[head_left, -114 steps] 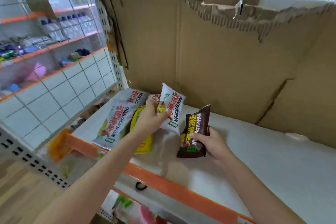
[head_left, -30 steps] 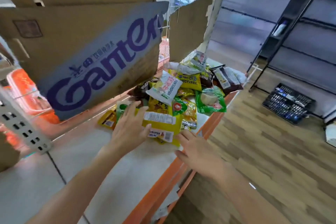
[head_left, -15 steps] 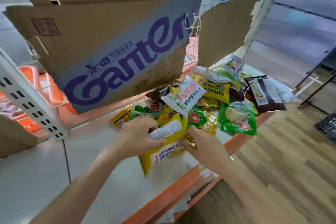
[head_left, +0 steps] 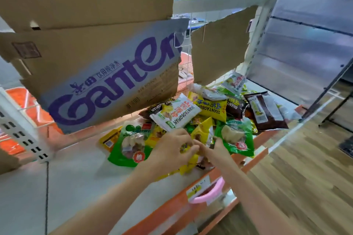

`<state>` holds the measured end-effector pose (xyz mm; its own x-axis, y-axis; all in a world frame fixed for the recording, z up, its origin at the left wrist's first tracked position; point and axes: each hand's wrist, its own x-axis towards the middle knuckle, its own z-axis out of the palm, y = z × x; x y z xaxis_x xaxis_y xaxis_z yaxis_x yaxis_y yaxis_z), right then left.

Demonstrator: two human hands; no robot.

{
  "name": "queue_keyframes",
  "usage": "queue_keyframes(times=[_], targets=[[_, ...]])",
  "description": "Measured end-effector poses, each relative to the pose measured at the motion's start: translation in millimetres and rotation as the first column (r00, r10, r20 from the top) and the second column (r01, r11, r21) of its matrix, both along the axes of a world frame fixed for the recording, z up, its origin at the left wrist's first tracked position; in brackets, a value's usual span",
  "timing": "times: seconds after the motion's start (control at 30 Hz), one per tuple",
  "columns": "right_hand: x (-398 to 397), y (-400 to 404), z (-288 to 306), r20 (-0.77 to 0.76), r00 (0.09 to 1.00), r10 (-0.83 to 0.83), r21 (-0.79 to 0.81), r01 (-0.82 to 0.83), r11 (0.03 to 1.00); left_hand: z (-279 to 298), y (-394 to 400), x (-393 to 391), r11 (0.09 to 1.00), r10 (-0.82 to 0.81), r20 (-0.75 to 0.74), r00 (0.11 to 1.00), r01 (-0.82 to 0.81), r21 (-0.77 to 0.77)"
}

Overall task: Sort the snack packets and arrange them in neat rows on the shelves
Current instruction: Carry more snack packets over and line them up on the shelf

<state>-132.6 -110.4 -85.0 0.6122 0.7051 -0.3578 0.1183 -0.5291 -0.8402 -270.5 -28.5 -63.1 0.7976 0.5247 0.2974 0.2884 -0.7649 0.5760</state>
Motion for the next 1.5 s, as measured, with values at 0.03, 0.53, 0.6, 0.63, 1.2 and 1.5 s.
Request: queue_keyframes(times=[0.03,0.53,0.6,0.63,1.2,1.5], targets=[[2,0,-2,0.017,1.0,0.012,-0.007,-0.011,1.0,2,11,5,0.997,0.069,0.048,0.996,-0.07,0.022],[28,-9,-20,-0.329,0.944,-0.03,0.125,0.075,0.989,26,72,28,0.905,0.416,-0.537,0.734,-0.389,0.171],[28,-9,-20,-0.347,0.937,-0.035,0.166,0.098,0.981,21,63,20,0.923,0.323,-0.601,0.731,-0.383,0.03],[28,-10,-20,-0.368,0.929,-0.04,0.176,0.112,0.978,17,59,15,0.915,0.273,-0.588,0.761,-0.394,-0.085],[5,-20,22,-0.523,0.658,0.541,0.37,-0.397,0.84,16,-30,-65,0.29,0.636,0.191,0.748,-0.003,-0.957],[-63,1,9,-0.714,0.393,0.579,0.348,-0.519,0.781,-2,-87,-157,0.104,0.86,0.031,0.509,-0.115,-0.988]])
